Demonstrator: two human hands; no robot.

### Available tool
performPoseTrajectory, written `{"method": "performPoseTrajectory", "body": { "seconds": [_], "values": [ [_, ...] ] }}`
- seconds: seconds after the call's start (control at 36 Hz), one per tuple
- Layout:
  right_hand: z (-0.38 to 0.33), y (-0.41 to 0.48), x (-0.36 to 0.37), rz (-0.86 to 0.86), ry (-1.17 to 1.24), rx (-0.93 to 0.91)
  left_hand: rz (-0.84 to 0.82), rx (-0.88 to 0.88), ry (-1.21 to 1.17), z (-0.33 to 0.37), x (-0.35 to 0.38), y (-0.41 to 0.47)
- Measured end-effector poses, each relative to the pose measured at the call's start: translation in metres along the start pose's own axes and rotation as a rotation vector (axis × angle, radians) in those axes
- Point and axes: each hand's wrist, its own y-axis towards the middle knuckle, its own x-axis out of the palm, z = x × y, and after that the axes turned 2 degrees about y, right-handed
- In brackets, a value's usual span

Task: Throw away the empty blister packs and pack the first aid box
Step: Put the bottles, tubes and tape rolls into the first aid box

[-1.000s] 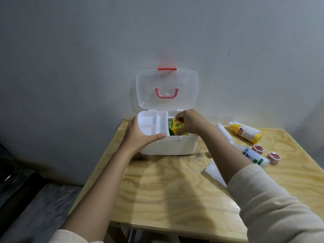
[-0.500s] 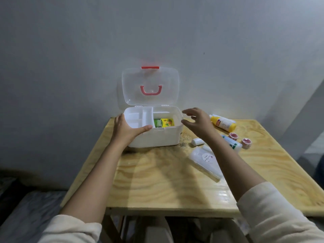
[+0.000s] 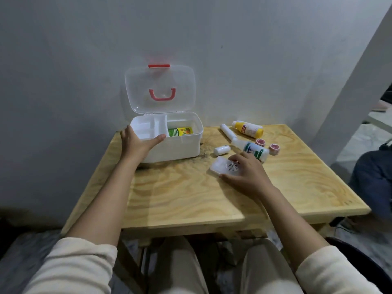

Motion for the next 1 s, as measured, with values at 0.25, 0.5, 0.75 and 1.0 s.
{"method": "performPoseTrajectory", "body": {
  "seconds": [0.25,0.5,0.75,1.0],
  "values": [
    [-0.001,0.009,0.000,0.021,0.109,0.014,0.012,-0.003,-0.007,-0.002,0.001,0.000],
    [-0.035,0.059,-0.033,0.188,0.377,-0.052,0.007,-0.006,-0.014,-0.001,-0.004,0.002],
    [-0.088,0.133,-0.022,-0.039,0.105,-0.204,-0.083,-0.004,0.008,-0.001,-0.013,0.012],
    [-0.111,0.175,0.012,-0.274,-0.160,-0.317,-0.064,0.042,-0.042,-0.009,-0.006,0.025]
  ]
}}
